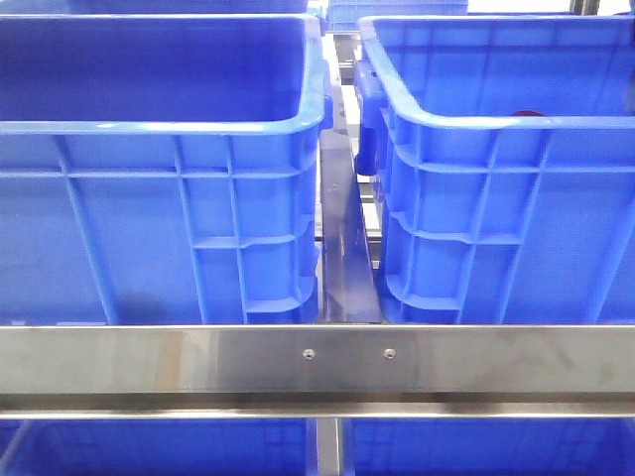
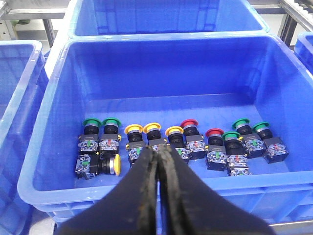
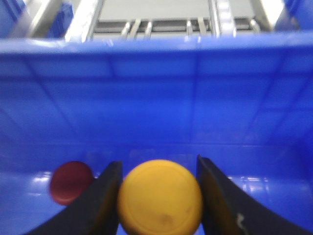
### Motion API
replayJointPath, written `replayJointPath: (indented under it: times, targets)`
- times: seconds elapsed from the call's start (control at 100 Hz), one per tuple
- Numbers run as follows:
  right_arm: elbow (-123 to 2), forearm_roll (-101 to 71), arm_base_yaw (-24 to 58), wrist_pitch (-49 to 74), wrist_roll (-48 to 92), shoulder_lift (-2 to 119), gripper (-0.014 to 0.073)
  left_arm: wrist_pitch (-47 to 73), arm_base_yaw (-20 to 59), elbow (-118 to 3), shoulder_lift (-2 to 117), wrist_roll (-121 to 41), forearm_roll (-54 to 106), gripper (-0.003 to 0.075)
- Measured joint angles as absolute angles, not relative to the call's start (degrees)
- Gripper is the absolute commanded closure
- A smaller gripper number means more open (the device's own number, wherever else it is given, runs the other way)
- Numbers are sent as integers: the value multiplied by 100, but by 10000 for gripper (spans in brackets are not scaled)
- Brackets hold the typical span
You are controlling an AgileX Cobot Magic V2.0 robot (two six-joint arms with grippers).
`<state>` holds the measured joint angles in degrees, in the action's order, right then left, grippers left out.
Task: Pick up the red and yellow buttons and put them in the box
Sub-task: 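Lower the yellow button into the bin beside the red one and release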
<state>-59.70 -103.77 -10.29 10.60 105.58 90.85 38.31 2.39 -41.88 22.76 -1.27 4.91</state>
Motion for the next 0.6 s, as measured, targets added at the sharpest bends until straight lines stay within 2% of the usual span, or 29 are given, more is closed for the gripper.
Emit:
replayJointPath:
  times: [0.27,0.6]
  targets:
    - [-6704,-10385,-1029,995,10608,10065,528,3831,239,-4188,2276,-127,491,739]
    - [-7143,-10385,-1029,997,10621,10586,528,3831,239,-4188,2276,-127,501,739]
